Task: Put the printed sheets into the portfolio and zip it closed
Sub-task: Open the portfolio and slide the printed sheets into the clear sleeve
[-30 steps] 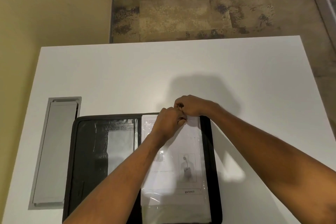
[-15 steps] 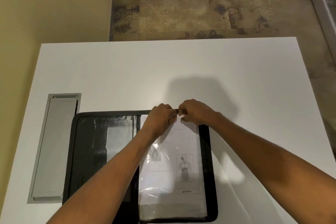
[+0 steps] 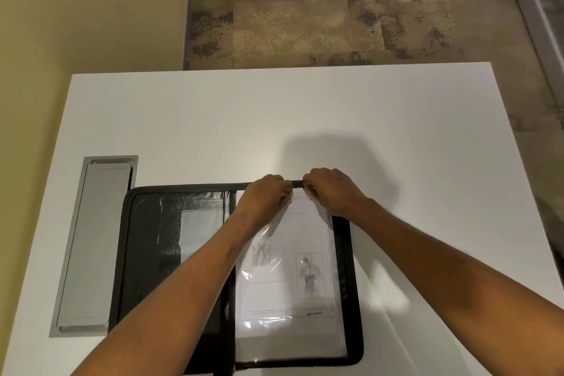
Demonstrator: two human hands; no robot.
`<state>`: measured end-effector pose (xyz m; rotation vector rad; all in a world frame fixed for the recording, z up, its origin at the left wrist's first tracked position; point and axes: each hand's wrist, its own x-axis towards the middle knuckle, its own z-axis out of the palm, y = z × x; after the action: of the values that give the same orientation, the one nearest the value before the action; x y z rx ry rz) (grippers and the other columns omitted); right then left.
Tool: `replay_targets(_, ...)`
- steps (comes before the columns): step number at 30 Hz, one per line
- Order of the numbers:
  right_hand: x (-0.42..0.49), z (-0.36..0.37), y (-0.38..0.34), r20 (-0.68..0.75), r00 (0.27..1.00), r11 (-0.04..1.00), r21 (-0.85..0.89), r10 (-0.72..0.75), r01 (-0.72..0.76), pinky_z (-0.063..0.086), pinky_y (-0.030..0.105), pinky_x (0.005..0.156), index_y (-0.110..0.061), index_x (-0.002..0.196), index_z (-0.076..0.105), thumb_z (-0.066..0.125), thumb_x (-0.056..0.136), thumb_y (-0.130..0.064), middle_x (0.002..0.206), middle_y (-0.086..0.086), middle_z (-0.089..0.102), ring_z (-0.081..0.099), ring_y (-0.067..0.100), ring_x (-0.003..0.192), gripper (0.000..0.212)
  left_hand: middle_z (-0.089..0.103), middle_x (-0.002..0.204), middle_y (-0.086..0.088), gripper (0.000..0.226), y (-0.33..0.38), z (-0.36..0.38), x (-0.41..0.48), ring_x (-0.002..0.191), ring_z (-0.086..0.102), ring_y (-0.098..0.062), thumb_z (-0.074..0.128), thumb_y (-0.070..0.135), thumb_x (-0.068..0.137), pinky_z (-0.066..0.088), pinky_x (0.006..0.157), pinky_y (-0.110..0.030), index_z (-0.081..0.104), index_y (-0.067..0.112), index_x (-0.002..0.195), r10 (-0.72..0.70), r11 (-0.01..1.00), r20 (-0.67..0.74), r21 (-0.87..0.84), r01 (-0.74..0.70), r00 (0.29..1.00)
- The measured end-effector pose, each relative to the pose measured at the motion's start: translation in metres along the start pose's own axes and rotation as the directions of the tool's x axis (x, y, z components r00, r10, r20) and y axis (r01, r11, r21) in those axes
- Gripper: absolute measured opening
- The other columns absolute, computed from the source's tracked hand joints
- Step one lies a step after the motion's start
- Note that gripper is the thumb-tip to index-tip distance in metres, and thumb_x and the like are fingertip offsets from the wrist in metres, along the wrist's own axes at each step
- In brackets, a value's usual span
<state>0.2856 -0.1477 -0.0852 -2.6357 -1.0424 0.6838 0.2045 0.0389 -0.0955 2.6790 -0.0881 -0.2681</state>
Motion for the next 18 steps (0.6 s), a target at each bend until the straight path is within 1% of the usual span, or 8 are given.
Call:
replay_targets(3, -0.003, 0.006, -0.003, -0.023, 1.000, 1.000, -0.004, -0.007, 0.007, 0.046, 0.036, 0.068, -0.015, 0.089, 0.066, 0.059, 0.097, -0.013, 0.086, 0.002, 0.064, 0.058, 0.022, 0.075, 0.011, 0.071, 0.092, 0.002, 0.009, -0.006, 0.004, -0.009, 0.087, 0.063, -0.021, 0.067, 0.021, 0.095, 0.040, 0.063, -0.029, 0.075, 0.019, 0.091, 0.035, 0.998, -0.026, 0.059, -0.033, 0.999)
replay_targets(5, -0.006, 0.007, -0.004, -0.034, 0.999, 1.000, 0.000, -0.012, 0.012, 0.048, 0.038, 0.069, -0.015, 0.087, 0.066, 0.059, 0.095, -0.013, 0.086, 0.002, 0.064, 0.059, 0.023, 0.076, 0.011, 0.072, 0.088, 0.001, 0.007, -0.011, 0.006, -0.015, 0.082, 0.064, -0.025, 0.072, 0.015, 0.090, 0.047, 0.064, -0.032, 0.075, 0.016, 0.083, 0.047, 0.997, -0.071, 0.060, -0.043, 0.996)
replay_targets(8, -0.008, 0.006, -0.005, -0.035, 0.999, 1.000, -0.002, -0.006, 0.006, 0.051, 0.041, 0.073, -0.015, 0.086, 0.066, 0.059, 0.093, -0.012, 0.088, 0.001, 0.065, 0.060, 0.024, 0.079, 0.010, 0.074, 0.089, 0.000, 0.010, -0.013, 0.007, -0.022, 0.082, 0.063, -0.024, 0.070, 0.017, 0.092, 0.053, 0.067, -0.036, 0.075, 0.015, 0.084, 0.056, 0.997, -0.089, 0.054, -0.051, 0.994)
replay_targets(12, -0.008, 0.005, -0.007, -0.014, 1.000, 1.000, -0.001, 0.000, 0.000, 0.049, 0.040, 0.072, -0.015, 0.086, 0.065, 0.056, 0.092, -0.011, 0.087, 0.000, 0.065, 0.059, 0.024, 0.079, 0.012, 0.073, 0.083, 0.000, 0.013, -0.013, 0.008, -0.021, 0.076, 0.062, -0.025, 0.067, 0.018, 0.093, 0.049, 0.067, -0.037, 0.073, 0.016, 0.082, 0.080, 0.993, -0.075, 0.091, -0.073, 0.994)
replay_targets(15, -0.008, 0.004, -0.008, -0.010, 1.000, 1.000, 0.003, -0.002, 0.002, 0.045, 0.038, 0.068, -0.015, 0.083, 0.063, 0.056, 0.092, -0.010, 0.082, 0.000, 0.065, 0.059, 0.024, 0.075, 0.013, 0.067, 0.074, 0.004, 0.016, -0.010, 0.007, -0.024, 0.070, 0.057, -0.021, 0.068, 0.018, 0.091, 0.039, 0.067, -0.032, 0.067, 0.020, 0.076, 0.083, 0.989, -0.084, 0.126, -0.072, 0.993)
replay_targets(18, -0.008, 0.003, -0.009, 0.016, 1.000, 1.000, 0.020, 0.013, -0.013, 0.046, 0.040, 0.068, -0.015, 0.083, 0.062, 0.054, 0.094, -0.010, 0.079, 0.001, 0.066, 0.059, 0.025, 0.072, 0.014, 0.063, 0.069, 0.003, 0.017, -0.005, 0.008, -0.032, 0.068, 0.053, -0.021, 0.067, 0.016, 0.090, 0.041, 0.067, -0.033, 0.064, 0.020, 0.074, 0.093, 0.988, -0.072, 0.128, -0.084, 0.993)
